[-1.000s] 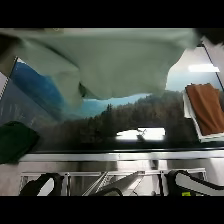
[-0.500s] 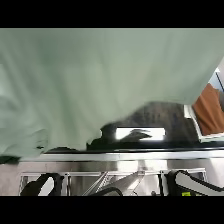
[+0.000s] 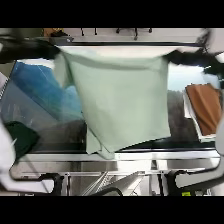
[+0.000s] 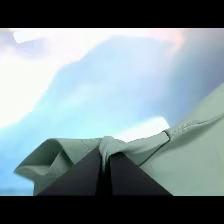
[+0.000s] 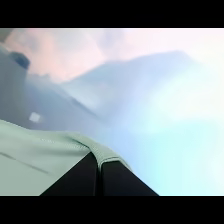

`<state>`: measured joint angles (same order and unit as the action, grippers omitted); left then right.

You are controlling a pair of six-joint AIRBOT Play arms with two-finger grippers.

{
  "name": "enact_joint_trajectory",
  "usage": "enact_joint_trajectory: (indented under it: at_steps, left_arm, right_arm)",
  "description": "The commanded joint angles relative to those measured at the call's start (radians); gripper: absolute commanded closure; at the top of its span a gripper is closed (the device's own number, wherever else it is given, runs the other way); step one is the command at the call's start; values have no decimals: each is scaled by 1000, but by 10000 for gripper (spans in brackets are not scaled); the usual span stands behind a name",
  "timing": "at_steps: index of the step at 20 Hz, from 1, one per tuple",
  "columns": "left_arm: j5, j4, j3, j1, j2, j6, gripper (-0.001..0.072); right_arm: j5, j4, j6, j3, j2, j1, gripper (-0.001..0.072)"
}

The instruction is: Fold the shirts.

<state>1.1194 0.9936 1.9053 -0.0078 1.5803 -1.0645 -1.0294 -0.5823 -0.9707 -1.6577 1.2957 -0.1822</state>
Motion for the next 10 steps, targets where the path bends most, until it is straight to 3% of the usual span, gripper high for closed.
enact_joint_trajectory:
  at_steps: [1, 4, 5, 6, 7, 8, 10]
  left_arm:
    - [-5, 103, 236, -64, 400, -115, 691]
    - [-174, 54, 218, -64, 490, -141, 683]
    - [-246, 21, 158, -59, 470, -141, 647]
    - [-283, -6, 113, -48, 441, -141, 253]
    - [-282, -21, 97, -37, 418, -143, 24]
    - [-241, -26, 103, -20, 397, -143, 21]
    - [-81, -26, 152, 29, 356, -153, 21]
  right_arm:
    - [226, -60, 24, 39, 251, 49, 695]
    - [290, -23, 58, -9, 401, 46, 691]
    - [292, -24, 59, -24, 425, 44, 661]
    - [293, -24, 59, -32, 435, 40, 484]
    - [289, -24, 59, -37, 434, 30, 381]
    - [266, -27, 59, -46, 425, 14, 335]
    - [168, -28, 59, -58, 387, -33, 335]
